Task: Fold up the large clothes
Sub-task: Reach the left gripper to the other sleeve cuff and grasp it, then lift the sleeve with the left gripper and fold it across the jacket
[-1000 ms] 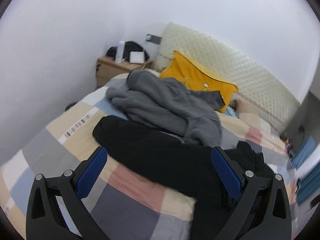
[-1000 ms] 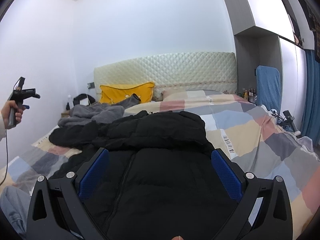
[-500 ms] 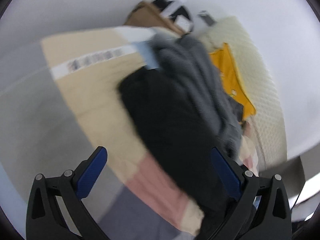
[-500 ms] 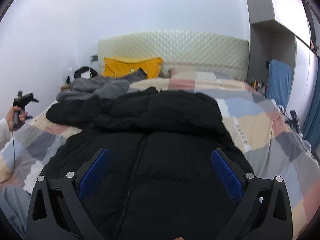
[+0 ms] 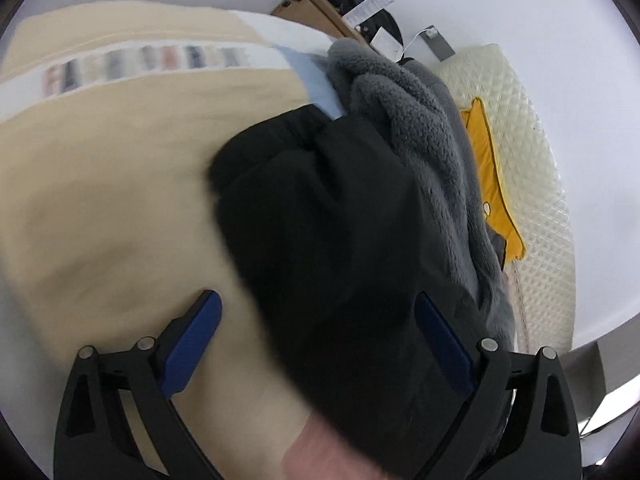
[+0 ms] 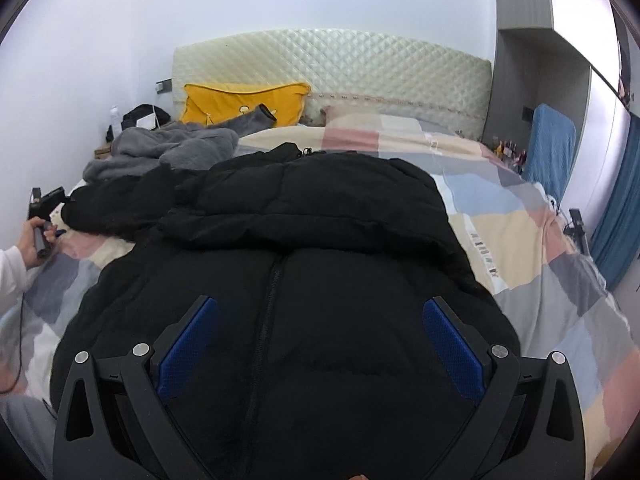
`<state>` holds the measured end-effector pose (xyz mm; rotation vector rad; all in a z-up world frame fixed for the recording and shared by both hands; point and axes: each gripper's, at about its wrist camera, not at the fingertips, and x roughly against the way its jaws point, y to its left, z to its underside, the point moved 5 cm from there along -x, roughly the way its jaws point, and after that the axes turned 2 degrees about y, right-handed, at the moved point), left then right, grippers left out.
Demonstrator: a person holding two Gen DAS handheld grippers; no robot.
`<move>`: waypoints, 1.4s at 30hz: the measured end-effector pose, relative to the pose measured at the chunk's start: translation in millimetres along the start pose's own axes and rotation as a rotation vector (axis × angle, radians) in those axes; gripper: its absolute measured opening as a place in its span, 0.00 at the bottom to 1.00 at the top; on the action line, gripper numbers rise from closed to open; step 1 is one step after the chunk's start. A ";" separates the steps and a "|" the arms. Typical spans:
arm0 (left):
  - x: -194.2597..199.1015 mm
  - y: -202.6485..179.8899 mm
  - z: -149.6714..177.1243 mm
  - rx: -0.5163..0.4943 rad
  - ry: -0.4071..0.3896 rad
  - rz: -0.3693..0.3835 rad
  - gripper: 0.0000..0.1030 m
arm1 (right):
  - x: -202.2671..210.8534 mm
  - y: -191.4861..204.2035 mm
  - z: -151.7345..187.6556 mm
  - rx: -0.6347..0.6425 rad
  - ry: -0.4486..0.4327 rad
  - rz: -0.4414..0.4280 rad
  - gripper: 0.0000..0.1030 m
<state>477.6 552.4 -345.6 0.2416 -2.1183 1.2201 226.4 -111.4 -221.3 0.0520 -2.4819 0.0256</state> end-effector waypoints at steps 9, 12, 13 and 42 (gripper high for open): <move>-19.6 -7.5 -29.8 0.042 0.002 -0.022 0.42 | -16.0 -2.1 -2.4 -0.023 0.028 0.044 1.00; -11.8 -23.1 -29.8 -0.013 -0.012 -0.048 0.20 | -16.3 -3.1 -4.5 -0.008 0.008 0.057 1.00; -5.1 -30.4 -28.8 -0.036 -0.019 -0.062 0.16 | -15.9 -3.5 -4.8 -0.011 0.004 0.054 1.00; 227.7 -274.3 36.5 -0.484 -0.242 -0.088 0.08 | 46.9 -42.4 -12.2 -0.028 -0.135 -0.110 1.00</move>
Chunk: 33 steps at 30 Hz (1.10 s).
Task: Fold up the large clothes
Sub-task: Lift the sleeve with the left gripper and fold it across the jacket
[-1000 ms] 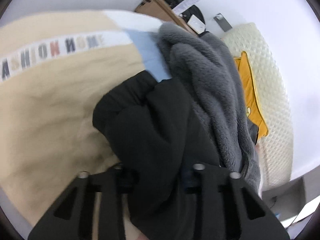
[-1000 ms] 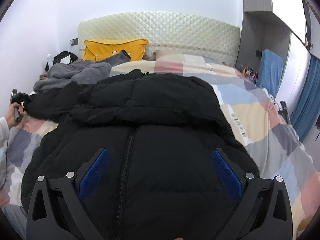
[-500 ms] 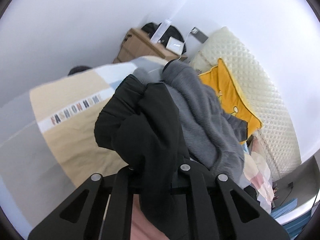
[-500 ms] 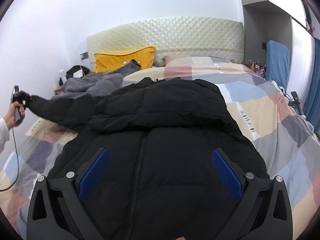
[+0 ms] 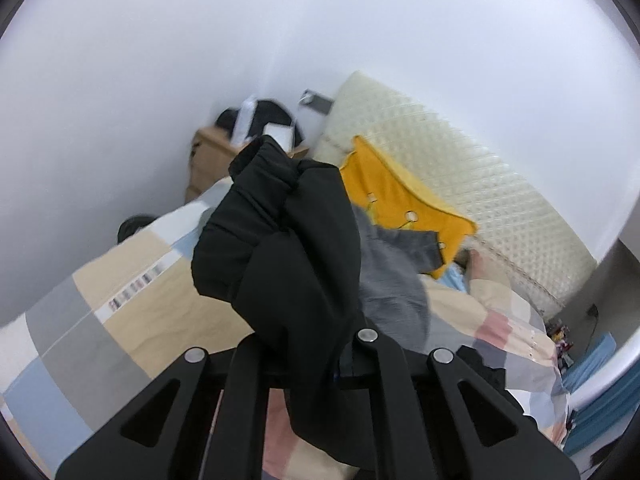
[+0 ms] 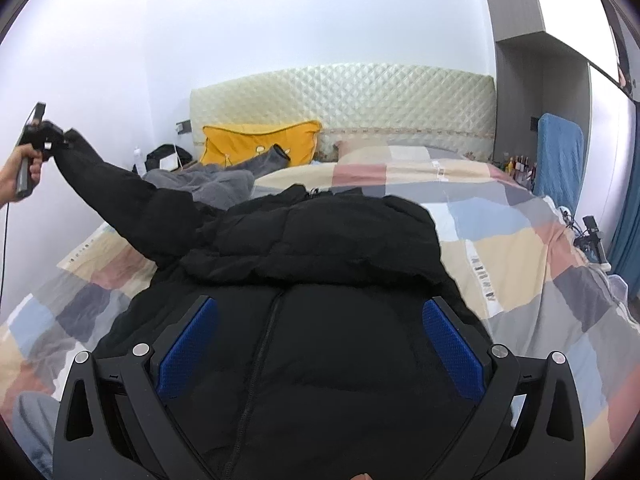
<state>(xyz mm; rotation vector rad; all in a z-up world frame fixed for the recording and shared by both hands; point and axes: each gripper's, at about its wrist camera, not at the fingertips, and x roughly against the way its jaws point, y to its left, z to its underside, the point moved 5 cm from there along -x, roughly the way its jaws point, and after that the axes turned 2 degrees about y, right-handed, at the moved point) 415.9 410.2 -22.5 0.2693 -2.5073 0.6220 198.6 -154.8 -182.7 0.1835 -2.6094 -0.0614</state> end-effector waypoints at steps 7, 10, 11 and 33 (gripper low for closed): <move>48.2 -120.8 4.5 -0.234 -0.037 0.179 0.07 | 8.2 -27.1 -3.3 -0.019 -0.031 -0.015 1.00; 62.8 -173.1 14.4 -0.310 -0.043 0.249 0.07 | 12.4 -37.8 -8.0 -0.021 -0.052 -0.016 1.00; 64.3 -187.0 19.1 -0.336 -0.043 0.266 0.08 | 13.7 -43.6 -10.1 -0.024 -0.059 -0.018 1.00; 15.9 -435.7 213.1 -0.567 0.205 0.541 0.08 | 32.1 -102.0 -5.7 -0.149 -0.101 -0.049 1.00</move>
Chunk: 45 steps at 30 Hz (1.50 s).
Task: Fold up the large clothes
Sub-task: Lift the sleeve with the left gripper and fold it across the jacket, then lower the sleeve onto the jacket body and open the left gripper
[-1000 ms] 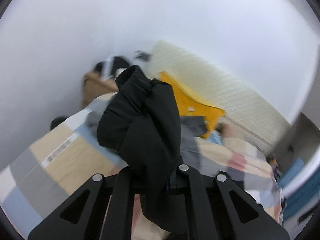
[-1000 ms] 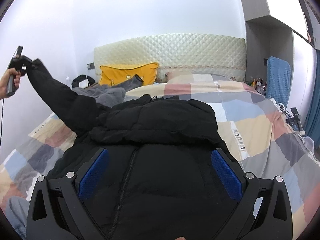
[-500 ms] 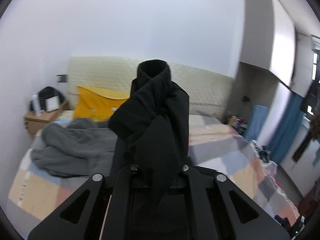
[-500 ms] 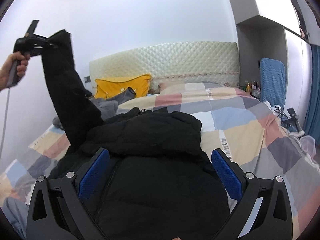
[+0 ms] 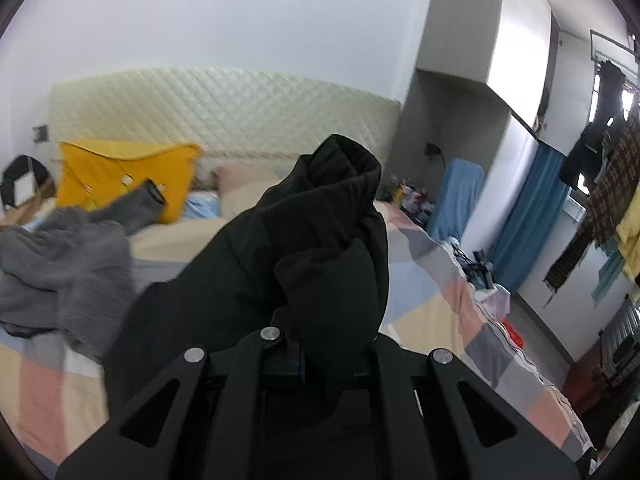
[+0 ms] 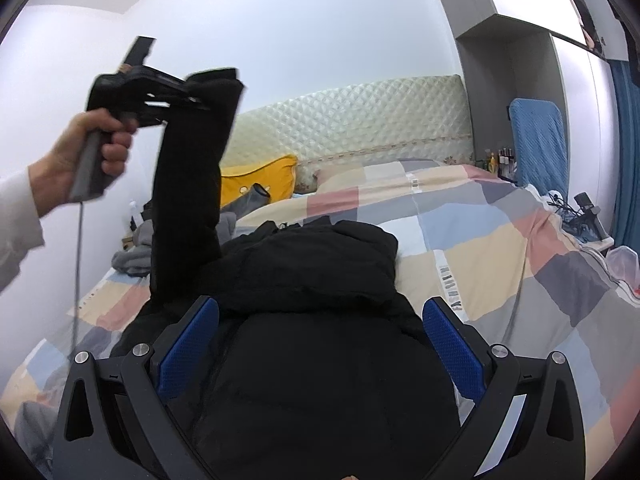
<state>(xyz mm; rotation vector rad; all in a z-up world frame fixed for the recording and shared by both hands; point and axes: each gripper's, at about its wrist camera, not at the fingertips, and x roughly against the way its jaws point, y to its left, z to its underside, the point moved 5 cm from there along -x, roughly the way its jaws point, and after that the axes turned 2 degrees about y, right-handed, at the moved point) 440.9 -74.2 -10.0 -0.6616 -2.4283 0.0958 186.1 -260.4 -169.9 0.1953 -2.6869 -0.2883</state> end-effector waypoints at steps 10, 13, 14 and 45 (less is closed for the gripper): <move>-115.4 -57.9 60.7 -0.059 0.137 0.065 0.08 | -3.9 -30.6 -0.2 -0.129 0.005 -0.018 1.00; -149.5 -60.5 85.7 -0.053 0.199 0.066 0.08 | -13.2 -34.2 4.1 -0.146 0.036 -0.022 1.00; -160.9 -63.1 95.8 -0.058 0.216 0.059 0.08 | -16.0 -35.4 4.9 -0.151 0.042 -0.020 1.00; -106.5 -68.6 124.0 -0.128 0.120 -0.028 0.95 | -25.4 -29.4 17.4 -0.103 0.086 0.013 1.00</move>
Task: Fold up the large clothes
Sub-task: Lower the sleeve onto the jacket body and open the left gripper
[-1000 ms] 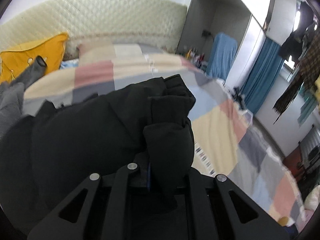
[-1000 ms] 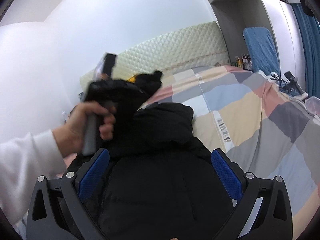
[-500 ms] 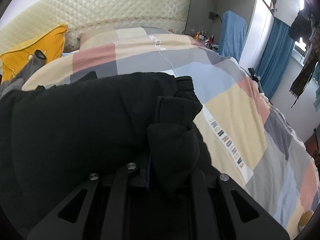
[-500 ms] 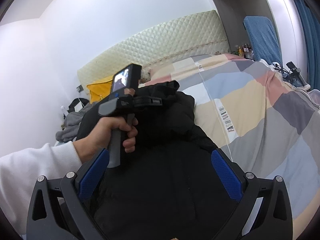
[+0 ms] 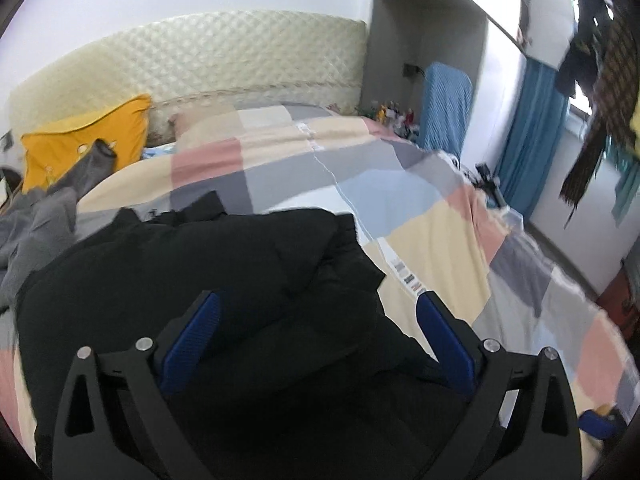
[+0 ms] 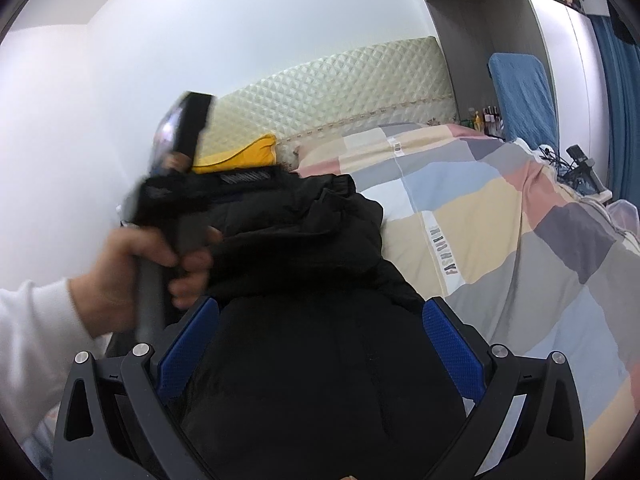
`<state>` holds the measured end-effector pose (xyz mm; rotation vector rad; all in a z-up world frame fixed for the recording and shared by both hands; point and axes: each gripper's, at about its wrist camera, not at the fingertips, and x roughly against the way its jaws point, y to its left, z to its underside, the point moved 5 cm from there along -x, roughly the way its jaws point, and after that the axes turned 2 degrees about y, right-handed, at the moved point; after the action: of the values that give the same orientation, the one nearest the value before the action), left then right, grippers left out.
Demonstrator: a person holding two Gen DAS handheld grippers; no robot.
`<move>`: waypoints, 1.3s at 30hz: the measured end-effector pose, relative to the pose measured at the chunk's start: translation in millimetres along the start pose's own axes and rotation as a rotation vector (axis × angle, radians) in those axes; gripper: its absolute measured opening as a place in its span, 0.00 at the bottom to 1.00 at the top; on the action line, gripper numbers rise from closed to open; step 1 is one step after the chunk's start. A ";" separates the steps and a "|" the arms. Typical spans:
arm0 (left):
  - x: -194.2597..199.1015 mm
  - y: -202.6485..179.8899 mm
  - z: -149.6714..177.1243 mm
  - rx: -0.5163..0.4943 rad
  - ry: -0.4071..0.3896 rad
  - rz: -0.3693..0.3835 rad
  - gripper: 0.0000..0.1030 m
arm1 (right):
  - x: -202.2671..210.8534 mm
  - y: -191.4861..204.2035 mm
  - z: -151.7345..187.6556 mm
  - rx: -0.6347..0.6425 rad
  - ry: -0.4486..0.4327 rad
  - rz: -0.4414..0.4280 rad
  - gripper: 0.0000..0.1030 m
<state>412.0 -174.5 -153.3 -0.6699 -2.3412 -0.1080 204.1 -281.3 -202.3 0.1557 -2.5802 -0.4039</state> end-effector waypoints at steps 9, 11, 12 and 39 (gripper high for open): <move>77.5 96.3 -16.7 0.100 -0.106 -0.194 0.95 | -19.3 26.7 -69.5 0.132 -0.073 -0.012 1.00; 80.3 118.7 -14.8 0.118 -0.110 -0.229 0.95 | -42.8 36.2 -98.2 0.151 -0.081 -0.074 0.98; 77.3 132.0 -14.4 0.133 -0.106 -0.245 0.95 | -54.8 40.2 -106.9 0.152 -0.073 -0.101 0.98; -80.9 231.2 60.0 0.165 0.005 -0.332 0.97 | -331.7 46.8 -61.1 0.238 0.134 -0.003 0.82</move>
<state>541.1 5.0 -274.7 -0.1968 -2.4062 -0.0633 518.6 -190.4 -295.9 0.2614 -2.4883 -0.0823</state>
